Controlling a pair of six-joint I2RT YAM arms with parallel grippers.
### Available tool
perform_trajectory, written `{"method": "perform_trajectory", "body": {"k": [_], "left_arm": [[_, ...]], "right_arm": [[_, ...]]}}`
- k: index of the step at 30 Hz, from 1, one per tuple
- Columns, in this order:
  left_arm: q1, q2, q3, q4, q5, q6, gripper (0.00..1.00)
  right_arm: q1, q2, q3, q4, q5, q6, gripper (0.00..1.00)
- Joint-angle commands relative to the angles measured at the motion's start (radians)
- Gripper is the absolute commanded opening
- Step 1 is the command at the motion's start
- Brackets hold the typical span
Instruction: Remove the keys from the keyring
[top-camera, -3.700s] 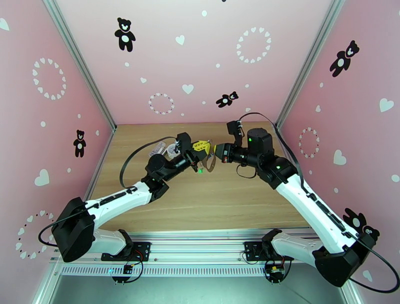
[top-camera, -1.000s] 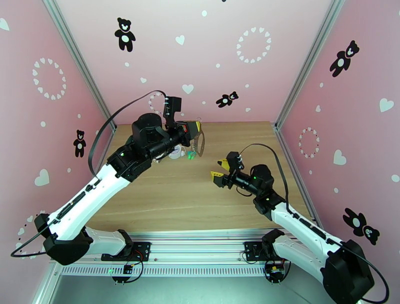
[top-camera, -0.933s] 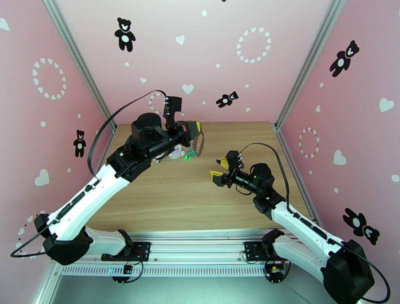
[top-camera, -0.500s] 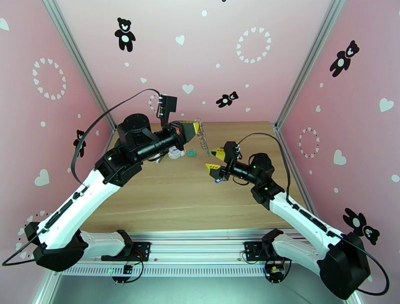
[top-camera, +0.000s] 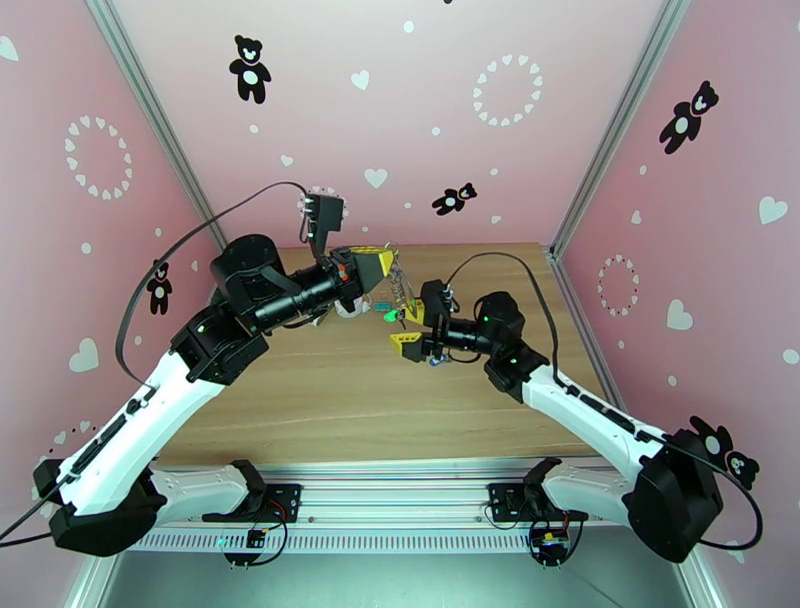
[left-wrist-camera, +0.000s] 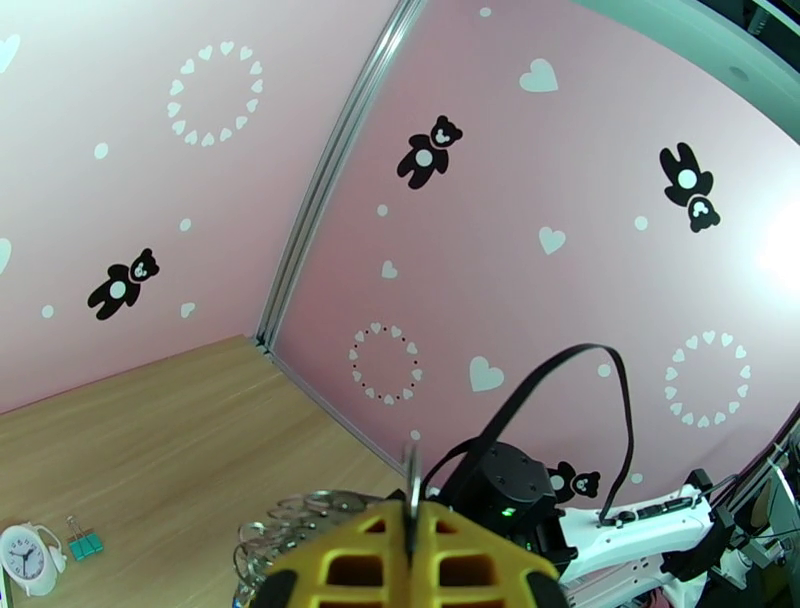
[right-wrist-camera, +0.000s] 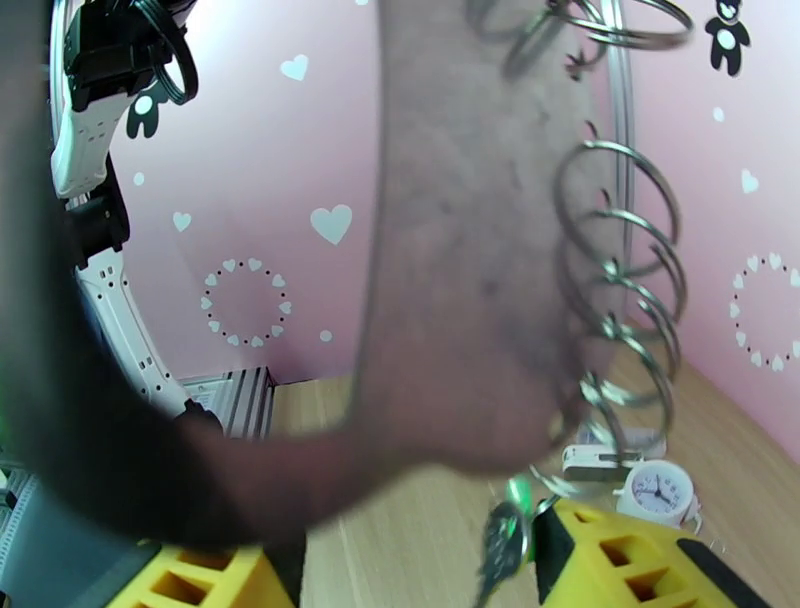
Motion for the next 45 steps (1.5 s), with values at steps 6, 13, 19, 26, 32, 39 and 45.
{"method": "perform_trajectory", "body": {"k": [6, 13, 19, 26, 32, 39, 45], "left_arm": [[0.007, -0.039, -0.037, 0.068, 0.0, 0.01, 0.0], [0.007, -0.049, -0.056, 0.112, -0.001, -0.009, 0.0], [0.007, -0.026, -0.036, 0.117, 0.008, -0.02, 0.0], [0.007, -0.015, -0.027, 0.118, 0.015, -0.023, 0.0], [0.007, -0.019, -0.023, 0.115, 0.012, -0.02, 0.0], [0.007, -0.021, -0.019, 0.116, 0.017, -0.021, 0.0], [0.007, -0.019, -0.016, 0.135, 0.03, -0.033, 0.0]], "right_arm": [[0.016, 0.072, 0.048, 0.032, -0.057, 0.026, 0.48], [0.032, 0.095, 0.058, 0.053, -0.094, 0.042, 0.47], [0.043, 0.09, 0.063, 0.046, -0.092, 0.04, 0.48], [0.042, 0.092, 0.078, 0.04, -0.088, 0.043, 0.45], [0.042, 0.105, 0.091, 0.02, -0.094, 0.041, 0.35], [0.043, 0.121, 0.101, 0.018, -0.092, 0.042, 0.34], [0.043, 0.131, 0.1, 0.019, -0.099, 0.048, 0.31]]}}
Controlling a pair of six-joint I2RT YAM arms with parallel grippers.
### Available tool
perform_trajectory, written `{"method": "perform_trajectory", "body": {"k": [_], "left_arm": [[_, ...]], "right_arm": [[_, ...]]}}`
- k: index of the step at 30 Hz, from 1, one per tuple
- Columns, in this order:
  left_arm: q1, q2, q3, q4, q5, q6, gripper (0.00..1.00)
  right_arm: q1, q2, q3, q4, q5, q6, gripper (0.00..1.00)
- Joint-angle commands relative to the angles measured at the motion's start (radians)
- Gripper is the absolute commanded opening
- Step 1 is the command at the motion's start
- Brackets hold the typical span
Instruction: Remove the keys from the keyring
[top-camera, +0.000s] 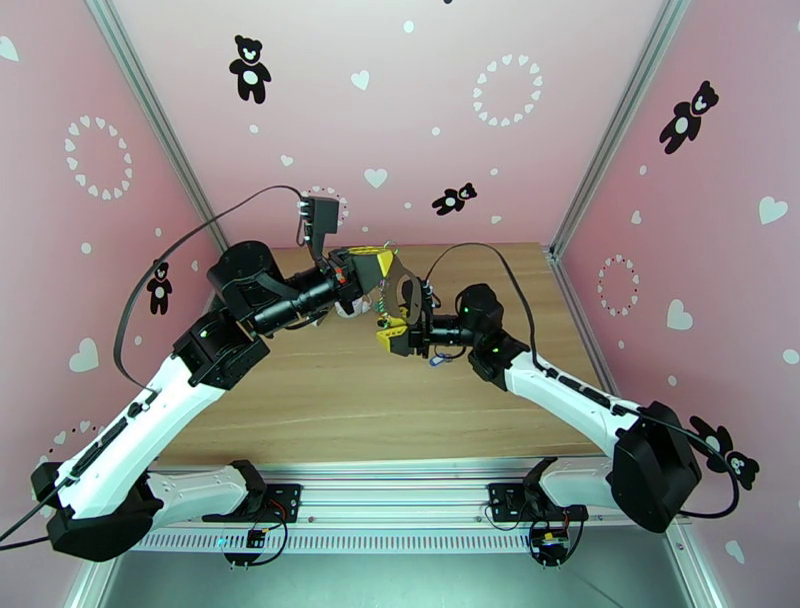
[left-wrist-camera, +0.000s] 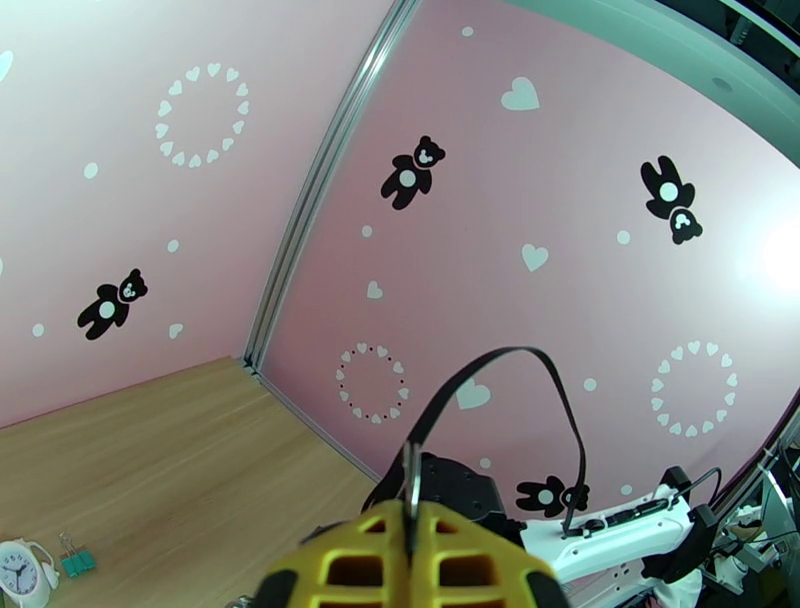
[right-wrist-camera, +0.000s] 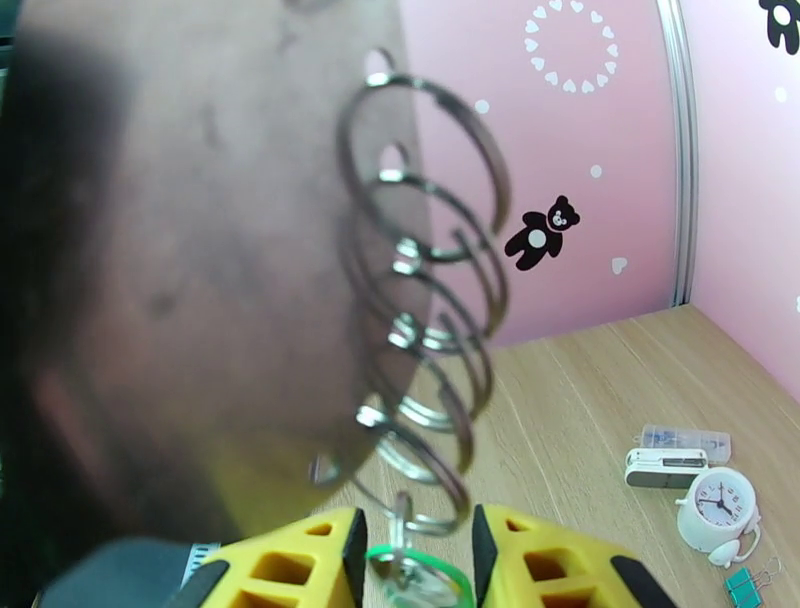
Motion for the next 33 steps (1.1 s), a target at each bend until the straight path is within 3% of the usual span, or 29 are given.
{"method": "perform_trajectory", "body": {"k": [1, 12, 19, 33], "left_arm": [[0.007, -0.003, 0.035, 0.055, 0.023, -0.013, 0.0], [0.007, -0.004, 0.035, 0.07, 0.025, -0.021, 0.0], [0.007, -0.007, 0.035, 0.065, 0.02, -0.015, 0.0], [0.006, -0.008, 0.03, 0.079, 0.025, -0.021, 0.0]], "right_arm": [[0.003, 0.01, 0.036, 0.007, -0.015, 0.004, 0.3], [0.002, -0.011, 0.037, -0.036, -0.002, -0.013, 0.2], [0.003, -0.009, 0.045, -0.05, -0.04, -0.005, 0.41], [0.002, -0.012, 0.06, -0.044, -0.067, 0.006, 0.4]]}}
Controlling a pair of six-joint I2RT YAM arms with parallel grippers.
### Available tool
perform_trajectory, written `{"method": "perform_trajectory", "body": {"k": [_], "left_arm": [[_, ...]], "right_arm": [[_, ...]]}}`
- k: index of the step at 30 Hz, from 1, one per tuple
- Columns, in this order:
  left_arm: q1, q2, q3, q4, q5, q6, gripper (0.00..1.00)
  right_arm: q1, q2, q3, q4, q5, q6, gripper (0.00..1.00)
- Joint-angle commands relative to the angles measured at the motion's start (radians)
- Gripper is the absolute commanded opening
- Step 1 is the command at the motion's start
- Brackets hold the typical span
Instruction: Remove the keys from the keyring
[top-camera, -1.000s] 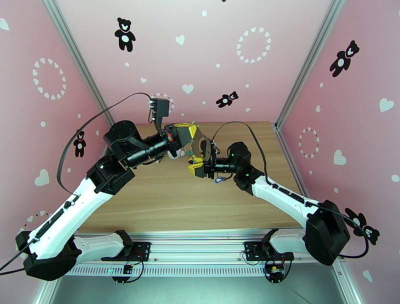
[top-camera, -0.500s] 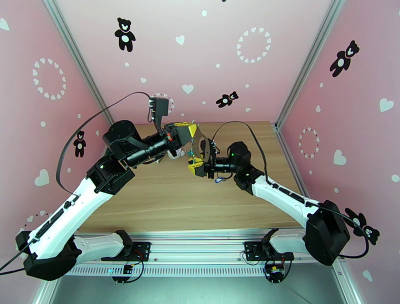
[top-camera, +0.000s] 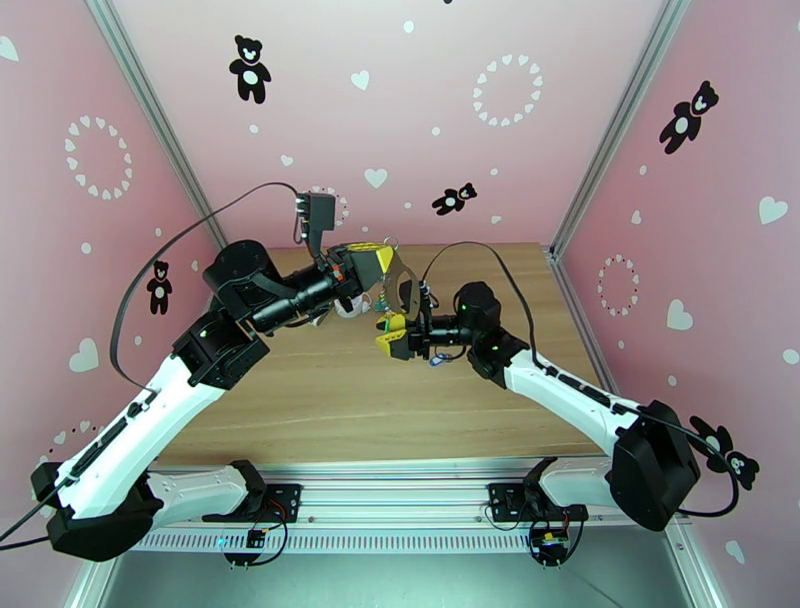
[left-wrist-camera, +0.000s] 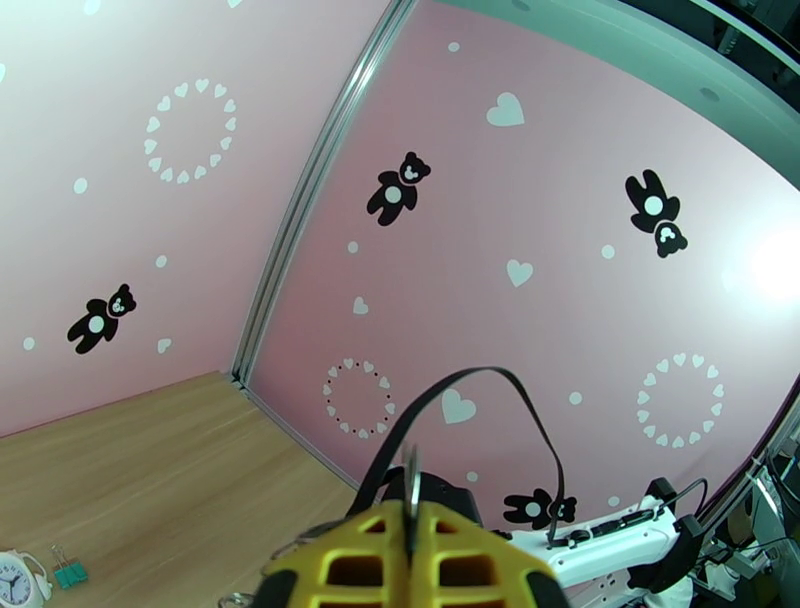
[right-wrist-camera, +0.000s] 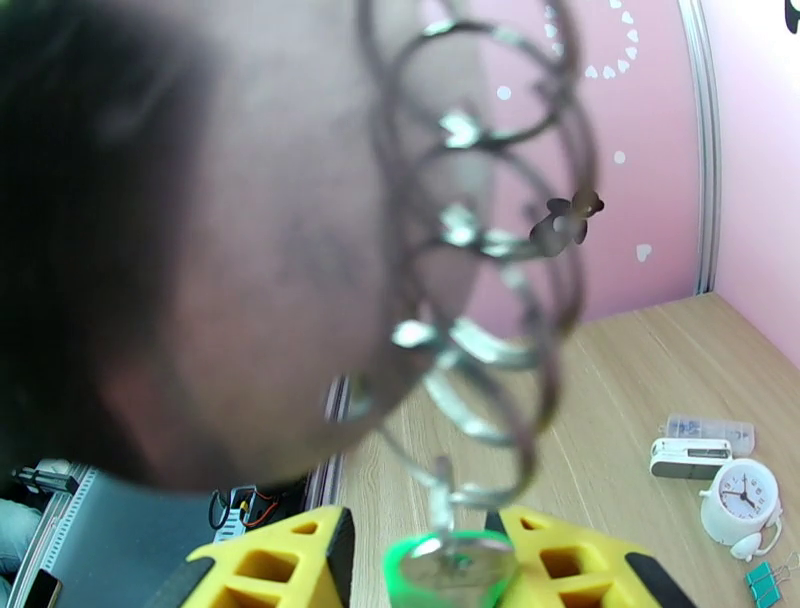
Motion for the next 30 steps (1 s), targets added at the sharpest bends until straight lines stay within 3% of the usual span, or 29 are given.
{"method": "perform_trajectory", "body": {"k": [1, 6, 19, 30], "left_arm": [[0.006, -0.011, 0.026, 0.035, 0.02, -0.004, 0.0], [0.006, -0.017, 0.026, 0.025, 0.017, 0.005, 0.0], [0.006, -0.024, 0.02, 0.023, 0.007, 0.017, 0.0], [0.006, -0.03, -0.003, 0.053, 0.015, 0.007, 0.0]], "right_arm": [[0.001, -0.014, 0.033, 0.012, -0.016, 0.009, 0.39], [-0.007, -0.024, 0.026, 0.012, -0.009, 0.015, 0.37], [-0.008, -0.085, 0.011, -0.079, 0.015, -0.006, 0.44], [-0.001, -0.067, 0.037, -0.119, 0.027, -0.034, 0.36]]}}
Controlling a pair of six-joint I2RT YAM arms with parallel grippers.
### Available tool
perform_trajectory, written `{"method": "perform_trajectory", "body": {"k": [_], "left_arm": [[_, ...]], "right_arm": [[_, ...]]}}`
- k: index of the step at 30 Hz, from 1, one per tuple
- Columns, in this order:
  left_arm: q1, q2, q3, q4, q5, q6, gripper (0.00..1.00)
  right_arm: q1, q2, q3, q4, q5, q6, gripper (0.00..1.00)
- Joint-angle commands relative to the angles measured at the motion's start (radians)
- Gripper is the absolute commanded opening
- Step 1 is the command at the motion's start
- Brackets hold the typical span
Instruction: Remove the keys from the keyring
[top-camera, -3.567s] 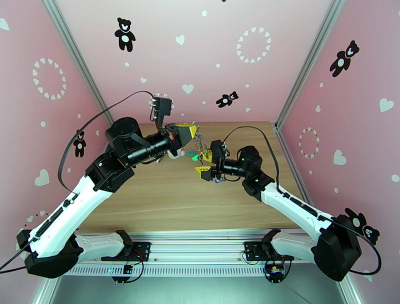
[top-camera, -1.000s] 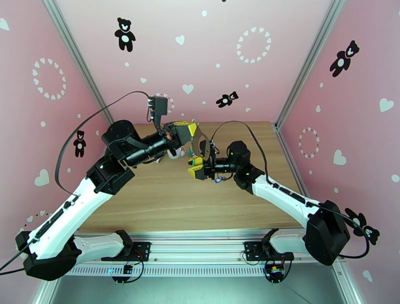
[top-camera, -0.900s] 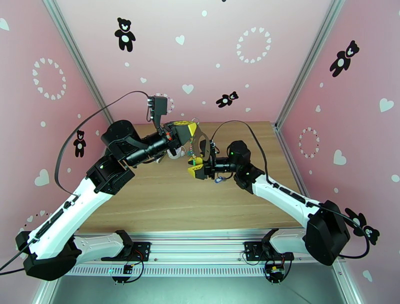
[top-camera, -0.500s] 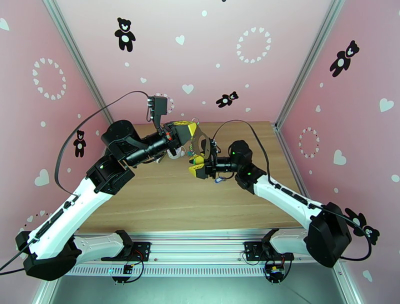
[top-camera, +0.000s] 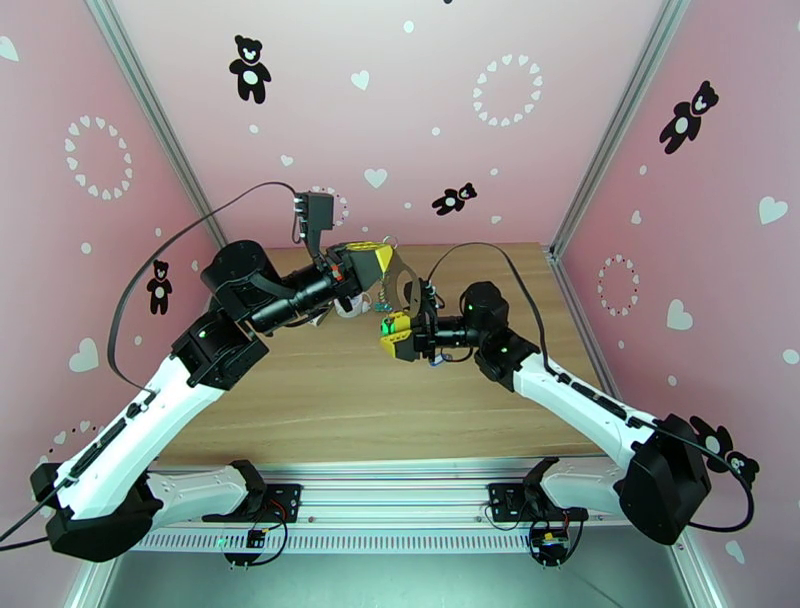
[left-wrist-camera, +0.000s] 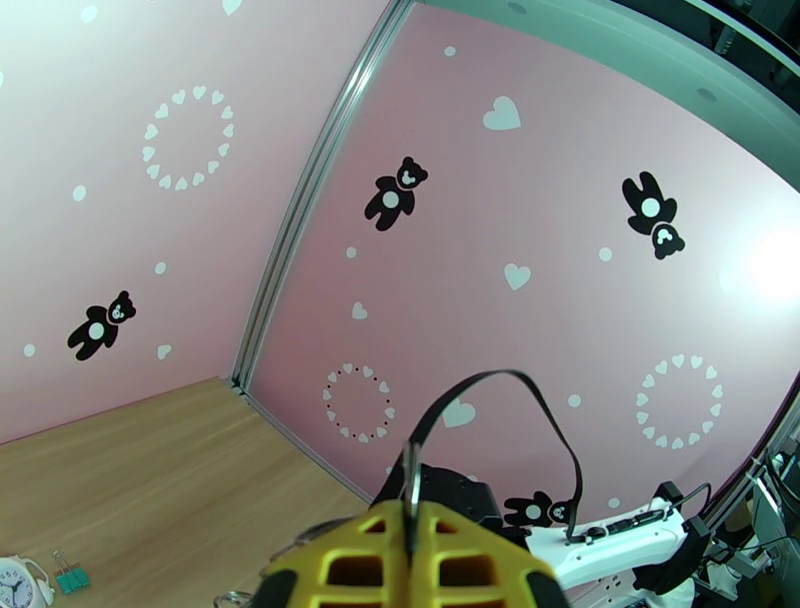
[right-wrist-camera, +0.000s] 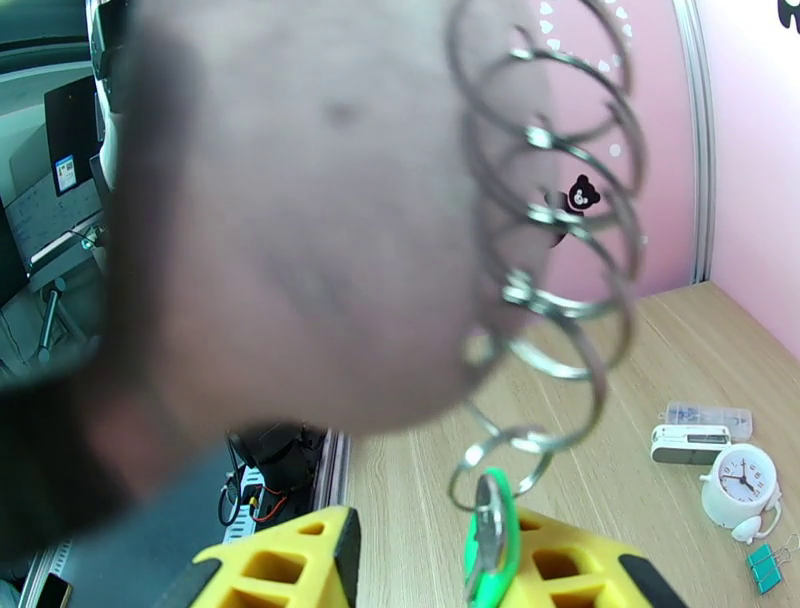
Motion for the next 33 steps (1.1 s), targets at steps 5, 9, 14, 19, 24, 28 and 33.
{"method": "perform_trajectory", "body": {"k": [5, 9, 14, 19, 24, 28, 33], "left_arm": [[0.006, -0.019, -0.008, 0.062, 0.028, -0.01, 0.0], [0.007, -0.026, -0.025, 0.086, 0.027, -0.023, 0.0], [0.005, -0.031, -0.033, 0.101, 0.028, -0.034, 0.0], [0.005, -0.033, -0.038, 0.109, 0.028, -0.038, 0.0], [0.006, -0.034, -0.042, 0.112, 0.027, -0.04, 0.0], [0.005, -0.039, -0.042, 0.106, 0.019, -0.032, 0.0], [0.005, -0.054, -0.049, 0.087, -0.016, -0.013, 0.0]], "right_arm": [[0.005, 0.004, 0.039, 0.003, 0.032, -0.017, 0.32], [0.006, 0.005, 0.036, 0.056, 0.039, 0.012, 0.31], [0.007, 0.014, 0.051, 0.069, 0.034, 0.033, 0.29], [0.007, 0.015, 0.059, 0.069, 0.045, 0.035, 0.24], [0.007, 0.017, 0.053, 0.064, 0.068, 0.032, 0.18], [0.007, 0.012, 0.057, 0.048, 0.073, 0.031, 0.09], [0.007, -0.007, 0.065, -0.029, 0.106, -0.003, 0.04]]}}
